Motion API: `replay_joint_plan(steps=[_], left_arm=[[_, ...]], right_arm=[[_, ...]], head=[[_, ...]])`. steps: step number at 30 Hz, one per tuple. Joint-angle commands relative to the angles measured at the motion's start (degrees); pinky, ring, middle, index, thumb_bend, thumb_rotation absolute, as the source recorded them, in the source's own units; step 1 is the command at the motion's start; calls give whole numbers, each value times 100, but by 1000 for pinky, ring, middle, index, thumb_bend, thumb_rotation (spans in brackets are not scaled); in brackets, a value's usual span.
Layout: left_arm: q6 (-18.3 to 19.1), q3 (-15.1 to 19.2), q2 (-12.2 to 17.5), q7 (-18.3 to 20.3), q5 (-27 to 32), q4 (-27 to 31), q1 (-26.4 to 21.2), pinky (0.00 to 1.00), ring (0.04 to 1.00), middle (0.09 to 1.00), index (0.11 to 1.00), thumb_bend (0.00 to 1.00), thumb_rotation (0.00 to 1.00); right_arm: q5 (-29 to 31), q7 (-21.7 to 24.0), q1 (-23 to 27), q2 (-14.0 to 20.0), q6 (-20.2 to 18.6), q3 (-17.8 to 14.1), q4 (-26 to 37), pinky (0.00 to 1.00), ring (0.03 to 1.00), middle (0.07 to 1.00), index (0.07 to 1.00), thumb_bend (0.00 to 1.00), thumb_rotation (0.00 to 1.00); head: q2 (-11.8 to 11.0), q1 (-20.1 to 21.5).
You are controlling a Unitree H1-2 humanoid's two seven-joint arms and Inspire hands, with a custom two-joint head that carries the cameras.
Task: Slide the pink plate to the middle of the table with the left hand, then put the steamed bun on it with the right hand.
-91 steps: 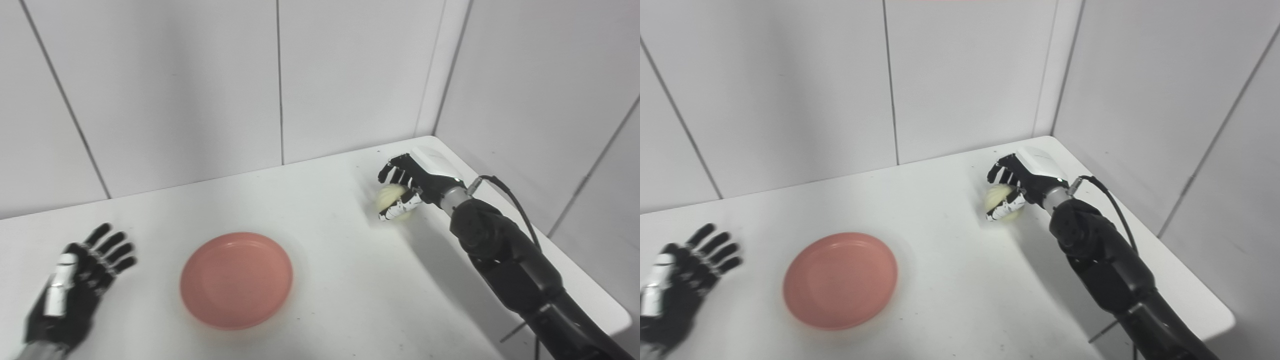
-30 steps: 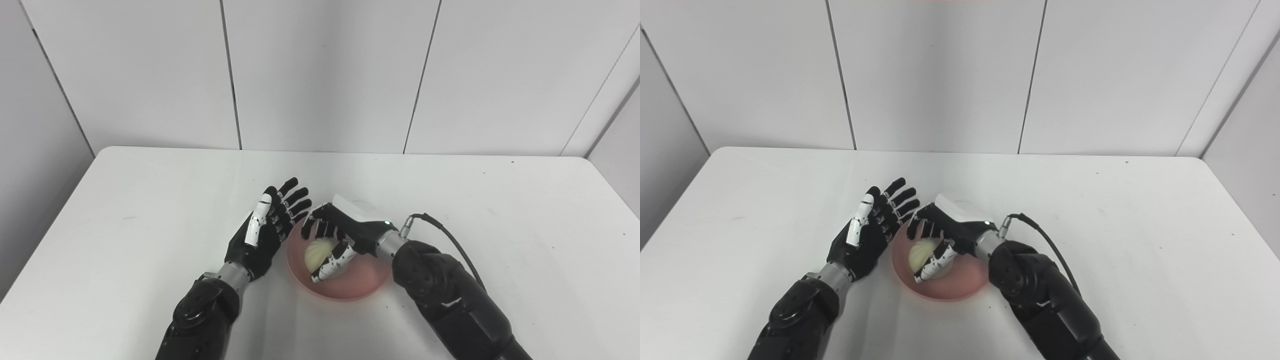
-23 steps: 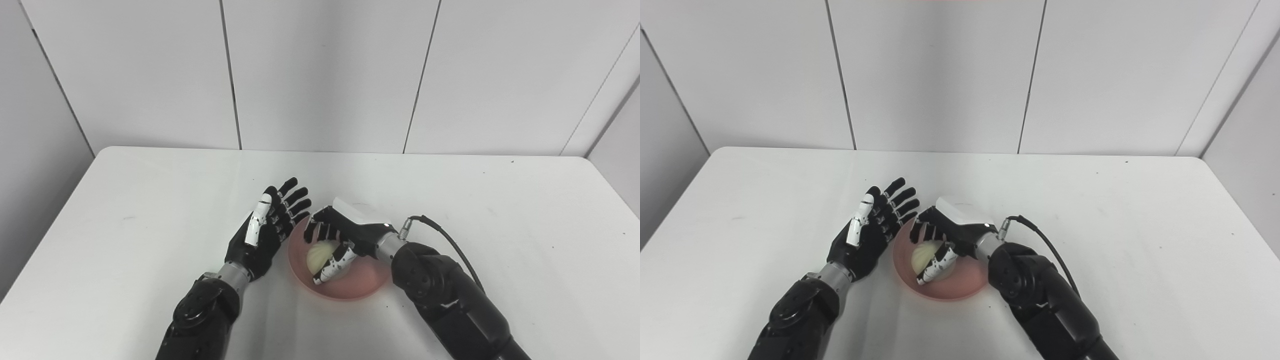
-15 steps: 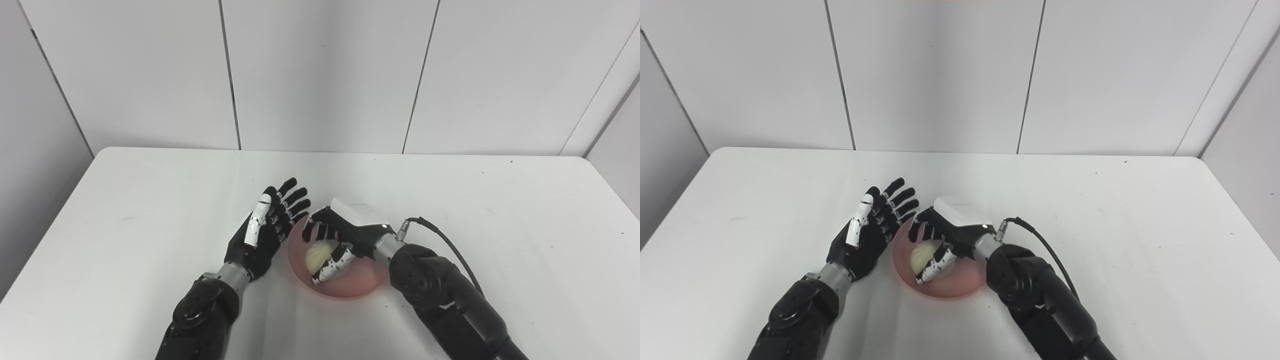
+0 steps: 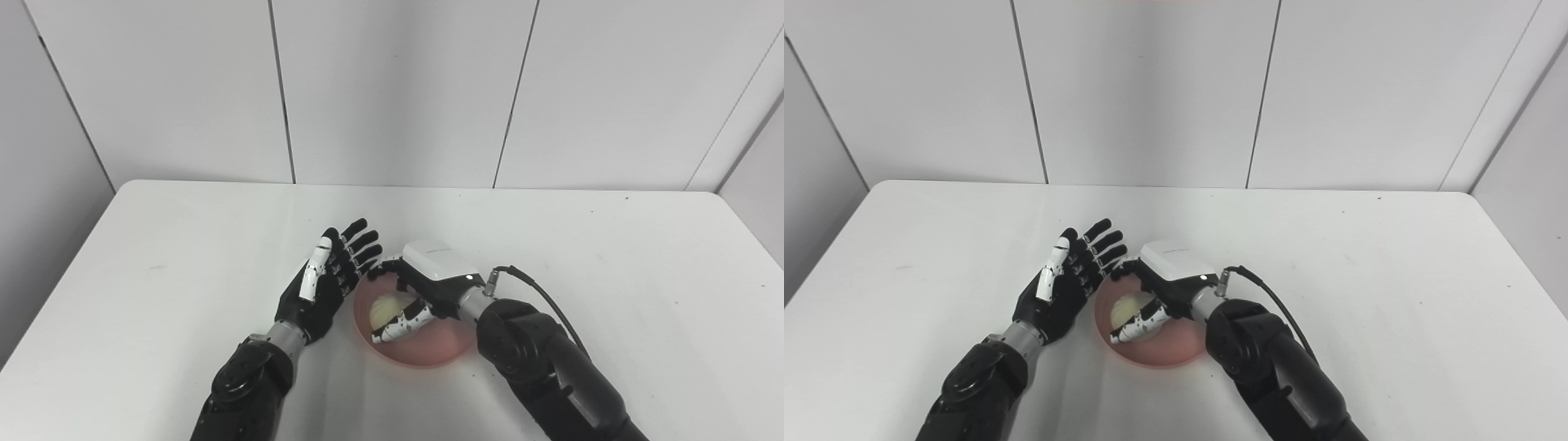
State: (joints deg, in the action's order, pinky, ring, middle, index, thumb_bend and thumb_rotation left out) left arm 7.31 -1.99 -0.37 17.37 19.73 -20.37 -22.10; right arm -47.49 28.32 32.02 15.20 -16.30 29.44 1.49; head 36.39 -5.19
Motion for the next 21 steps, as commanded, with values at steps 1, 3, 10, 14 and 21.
replay_joint_plan(steps=[1, 3, 10, 14, 21], left_arm=[[723, -55, 26, -246, -204, -297, 400, 884, 882, 892, 889, 423, 1000], [689, -77, 39, -237, -244, -320, 387, 885, 882, 892, 891, 426, 1000], [580, -83, 63, -215, -297, -432, 354, 890, 887, 900, 905, 436, 1000], [625, -41, 60, -234, -251, -423, 367, 895, 888, 900, 906, 439, 1000], [635, 70, 52, -267, -149, -255, 466, 907, 885, 901, 917, 435, 1000]], right_arm=[[-42, 9, 109, -4, -82, -113, 305, 499, 749, 875, 924, 871, 865], [-2, 39, 90, -20, -105, -179, 383, 509, 762, 889, 942, 889, 903], [-56, 336, 121, -15, -233, -324, 705, 487, 742, 915, 988, 871, 964], [-108, 276, 105, -49, -199, -444, 886, 470, 719, 901, 986, 872, 982], [580, -646, -180, -203, 383, -1155, 1039, 418, 640, 869, 962, 839, 1000]], head=[[-3, -5], [-3, -5], [-4, 20], [-20, 55], [-117, 128]])
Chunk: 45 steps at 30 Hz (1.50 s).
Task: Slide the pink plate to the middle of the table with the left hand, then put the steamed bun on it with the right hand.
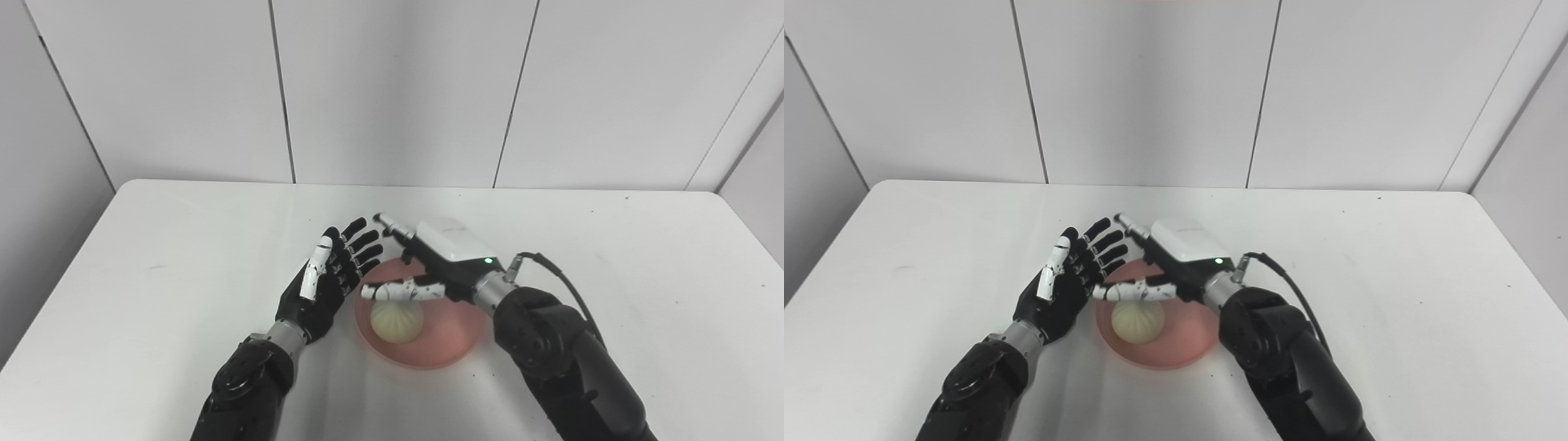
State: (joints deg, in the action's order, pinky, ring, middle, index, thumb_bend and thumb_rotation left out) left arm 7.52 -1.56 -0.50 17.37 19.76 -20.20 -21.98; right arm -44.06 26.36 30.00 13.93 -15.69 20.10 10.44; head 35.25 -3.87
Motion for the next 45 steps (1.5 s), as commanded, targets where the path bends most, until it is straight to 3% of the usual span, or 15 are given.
replay_joint_plan(steps=[1, 3, 4, 6, 9, 11, 18, 20, 23, 27, 34, 45], left_arm=[[591, 42, 63, -305, -175, -241, 475, 906, 887, 903, 918, 431, 1000], [530, 79, 39, -387, -223, -150, 532, 900, 888, 903, 916, 429, 1000], [500, 100, 22, -426, -242, -98, 564, 902, 895, 907, 918, 428, 1000], [368, 95, 12, -511, -346, 42, 661, 906, 904, 915, 924, 427, 1000], [213, 102, -12, -647, -500, 275, 814, 925, 924, 934, 941, 424, 1000], [172, 117, -27, -704, -555, 443, 922, 939, 935, 945, 951, 426, 1000], [-225, 39, 11, -781, -887, 698, 1160, 1000, 979, 990, 997, 440, 1000], [-419, 18, 23, -782, -980, 735, 1214, 1000, 996, 999, 1000, 428, 1000], [-606, 7, 10, -803, -1080, 784, 1270, 1000, 1000, 1000, 1000, 412, 1000], [-923, -62, 73, -791, -1294, 762, 1357, 1000, 1000, 1000, 1000, 410, 1000], [-897, -73, 69, -759, -1317, 761, 1384, 1000, 1000, 1000, 1000, 383, 1000], [-852, -44, 61, -750, -1268, 688, 1395, 1000, 1000, 1000, 1000, 379, 1000]], right_arm=[[446, -695, -72, -137, 490, -369, 64, 433, 643, 864, 953, 823, 1000], [912, -1151, -279, -264, 929, -658, -224, 471, 661, 858, 942, 801, 1000], [1153, -1360, -377, -320, 1161, -789, -387, 626, 778, 895, 956, 791, 1000], [1643, -1648, -586, -436, 1515, -1038, -685, 780, 900, 953, 980, 809, 1000], [2267, -1767, -816, -635, 1492, -1342, -990, 982, 994, 998, 999, 915, 1000], [2517, -2104, -937, -801, 1789, -1538, -1319, 993, 998, 1000, 1000, 916, 1000], [3058, -2996, -945, -1035, 3673, -1894, -2745, 1000, 1000, 1000, 1000, 802, 1000], [3082, -3068, -961, -1013, 3939, -1887, -2881, 1000, 1000, 1000, 1000, 687, 1000], [3097, -3017, -1041, -945, 4003, -1801, -2831, 1000, 1000, 1000, 1000, 563, 1000], [2998, -2989, -1333, -936, 3678, -1706, -2537, 1000, 1000, 1000, 1000, 450, 1000], [3081, -2956, -1498, -1007, 3269, -1699, -2311, 1000, 1000, 1000, 1000, 431, 1000], [3394, -2931, -1498, -1063, 3187, -1702, -2555, 1000, 1000, 1000, 1000, 393, 1000]], head=[[-30, 22], [-52, 47], [-52, 47], [-73, 88], [-105, 176], [-120, 219], [-168, 294], [-184, 297], [-186, 289], [-198, 276], [-219, 279], [-221, 254]])
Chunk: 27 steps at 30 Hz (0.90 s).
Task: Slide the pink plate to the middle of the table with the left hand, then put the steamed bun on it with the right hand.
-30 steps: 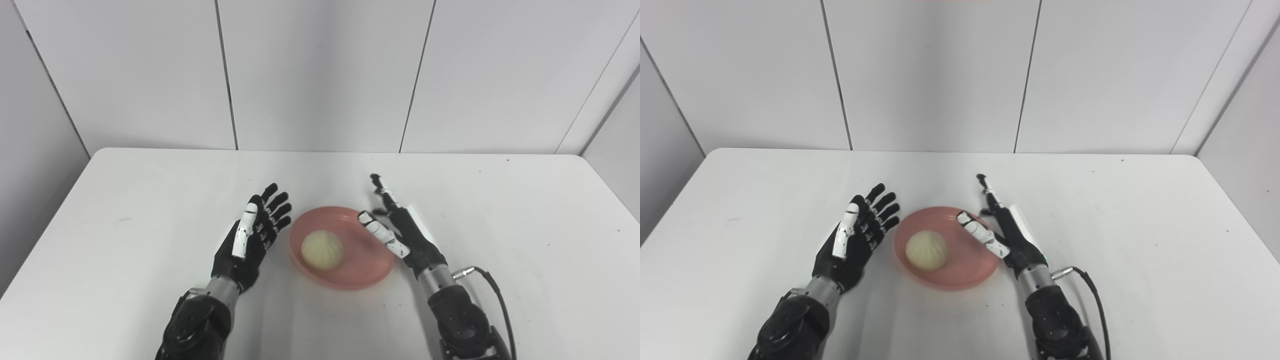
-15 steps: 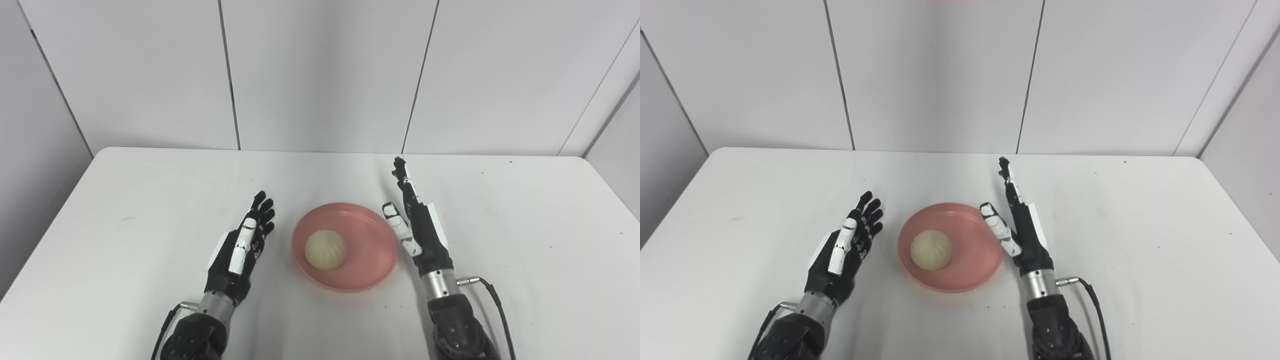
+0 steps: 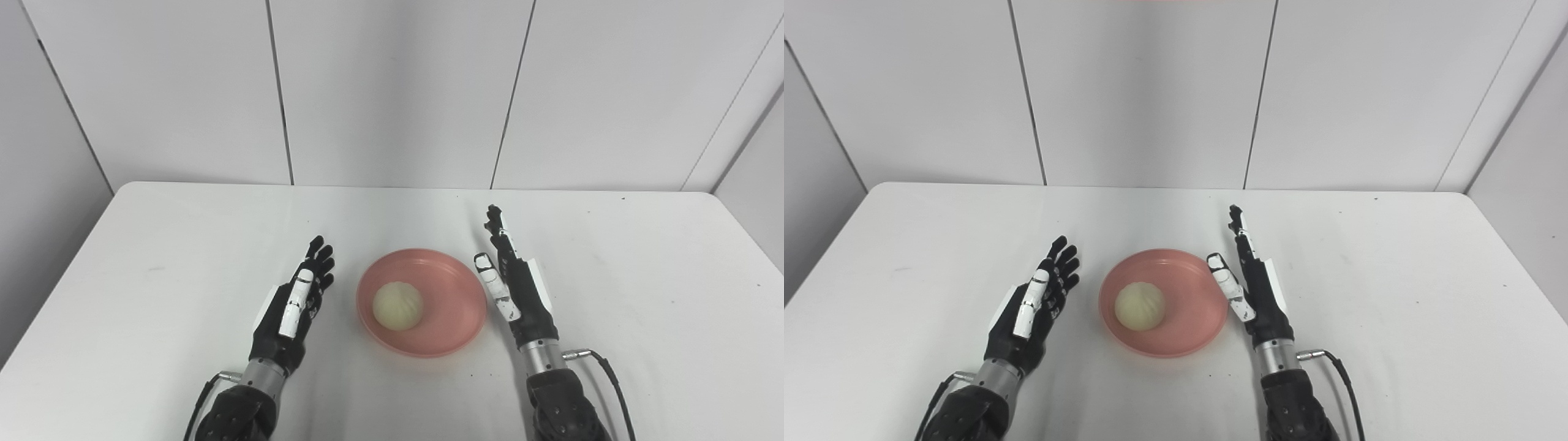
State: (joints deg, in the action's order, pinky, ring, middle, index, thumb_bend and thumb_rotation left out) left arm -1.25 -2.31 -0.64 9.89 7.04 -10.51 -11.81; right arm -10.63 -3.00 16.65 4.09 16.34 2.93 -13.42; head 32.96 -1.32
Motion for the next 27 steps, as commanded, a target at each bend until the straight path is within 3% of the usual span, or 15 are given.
replay_joint_plan(steps=[1, 19, 27], left_arm=[[17, 38, 73, -5, 9, -276, 387, 1000, 1000, 1000, 1000, 376, 1000], [142, 117, 22, -79, 66, -12, 569, 1000, 1000, 1000, 1000, 364, 1000], [147, 181, 68, -67, 111, -177, 489, 1000, 1000, 1000, 1000, 385, 1000]], right_arm=[[74, 8, -163, -80, -48, 10, -182, 1000, 1000, 1000, 1000, 384, 1000], [1042, 294, -10, -181, -814, -296, -451, 1000, 1000, 1000, 1000, 256, 1000], [1316, 311, 50, -196, -870, -378, -653, 1000, 1000, 1000, 1000, 248, 1000]], head=[[8, -2], [67, -82], [64, -60]])
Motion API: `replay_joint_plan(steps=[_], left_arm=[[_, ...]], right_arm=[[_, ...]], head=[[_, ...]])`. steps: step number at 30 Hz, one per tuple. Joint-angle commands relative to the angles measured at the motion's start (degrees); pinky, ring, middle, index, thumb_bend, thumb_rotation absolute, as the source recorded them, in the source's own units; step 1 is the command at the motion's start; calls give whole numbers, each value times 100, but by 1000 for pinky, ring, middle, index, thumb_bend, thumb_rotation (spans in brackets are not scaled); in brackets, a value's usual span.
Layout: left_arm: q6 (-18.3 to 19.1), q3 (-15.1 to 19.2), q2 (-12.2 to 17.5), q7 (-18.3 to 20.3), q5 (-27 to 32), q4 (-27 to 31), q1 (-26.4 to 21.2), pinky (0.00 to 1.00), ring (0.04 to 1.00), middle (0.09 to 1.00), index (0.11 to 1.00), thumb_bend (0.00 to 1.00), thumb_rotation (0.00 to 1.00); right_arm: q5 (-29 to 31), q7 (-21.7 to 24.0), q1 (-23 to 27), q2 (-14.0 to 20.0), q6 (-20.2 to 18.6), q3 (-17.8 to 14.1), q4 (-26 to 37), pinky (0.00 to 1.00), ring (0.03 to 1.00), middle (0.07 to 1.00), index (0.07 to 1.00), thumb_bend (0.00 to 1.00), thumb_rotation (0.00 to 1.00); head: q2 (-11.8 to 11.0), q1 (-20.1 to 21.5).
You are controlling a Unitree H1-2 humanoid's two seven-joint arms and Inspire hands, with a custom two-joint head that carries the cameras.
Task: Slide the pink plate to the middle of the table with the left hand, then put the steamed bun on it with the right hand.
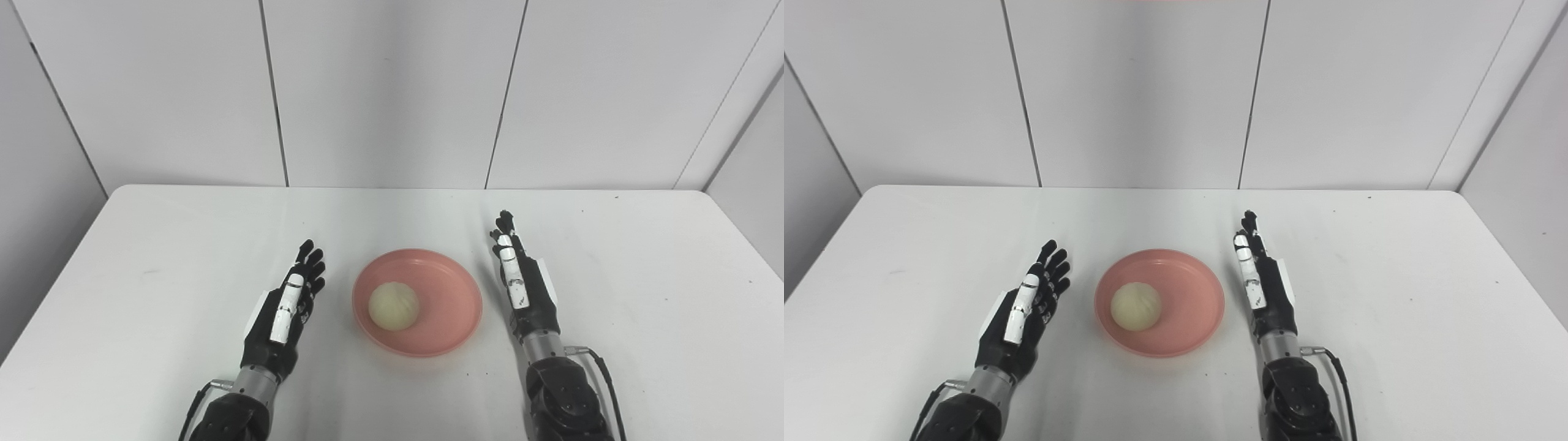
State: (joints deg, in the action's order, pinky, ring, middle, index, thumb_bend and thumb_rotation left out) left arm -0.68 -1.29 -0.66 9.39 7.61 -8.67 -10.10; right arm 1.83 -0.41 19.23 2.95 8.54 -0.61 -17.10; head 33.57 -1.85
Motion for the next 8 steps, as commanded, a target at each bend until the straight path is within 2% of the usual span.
replay_joint_plan(steps=[1, 5, 8], left_arm=[[88, 83, 74, -17, 58, -372, 310, 1000, 1000, 1000, 1000, 384, 1000], [167, 91, 63, -57, 48, -381, 265, 1000, 1000, 1000, 1000, 376, 1000], [198, 84, 63, -83, 18, -393, 243, 1000, 1000, 1000, 1000, 373, 1000]], right_arm=[[88, 47, -205, -86, -93, -33, -290, 1000, 1000, 1000, 1000, 250, 1000], [62, 21, -211, -88, 55, -47, -338, 1000, 997, 1000, 1000, 254, 1000], [57, 24, -228, -91, 26, -47, -293, 1000, 994, 1000, 1000, 250, 1000]], head=[[2, -8], [22, -42], [35, -44]])
